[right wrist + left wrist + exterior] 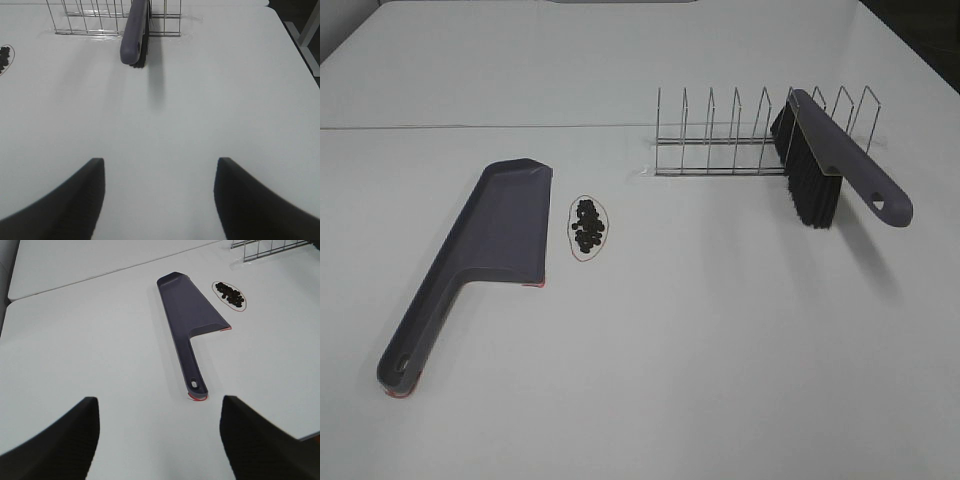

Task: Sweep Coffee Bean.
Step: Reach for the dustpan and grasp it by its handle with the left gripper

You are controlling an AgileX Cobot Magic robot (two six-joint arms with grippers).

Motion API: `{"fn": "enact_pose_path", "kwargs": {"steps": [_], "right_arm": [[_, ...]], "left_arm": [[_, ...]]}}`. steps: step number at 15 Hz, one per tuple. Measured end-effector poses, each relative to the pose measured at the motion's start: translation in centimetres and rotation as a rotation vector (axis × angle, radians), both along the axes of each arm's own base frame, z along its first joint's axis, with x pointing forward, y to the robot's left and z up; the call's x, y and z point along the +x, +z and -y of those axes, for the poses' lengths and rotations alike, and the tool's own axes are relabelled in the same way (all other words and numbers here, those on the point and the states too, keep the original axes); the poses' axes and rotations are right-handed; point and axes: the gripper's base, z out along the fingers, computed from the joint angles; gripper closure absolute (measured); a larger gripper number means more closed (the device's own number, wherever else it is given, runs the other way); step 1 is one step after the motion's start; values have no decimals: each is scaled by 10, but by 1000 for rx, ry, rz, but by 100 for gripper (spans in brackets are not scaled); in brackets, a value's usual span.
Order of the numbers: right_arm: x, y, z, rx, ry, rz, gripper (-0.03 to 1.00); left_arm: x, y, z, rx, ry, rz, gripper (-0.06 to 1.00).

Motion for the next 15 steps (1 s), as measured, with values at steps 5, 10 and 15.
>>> {"fn": "enact_pose_path", "kwargs": {"steps": [5,10,15], "right_arm": [[0,0,0,0,0,0,36],[0,0,0,0,0,0,36],[0,0,0,0,0,0,36]], "left_arm": [[0,0,0,0,0,0,29],[0,0,0,0,0,0,29],[0,0,0,0,0,0,29]]}}
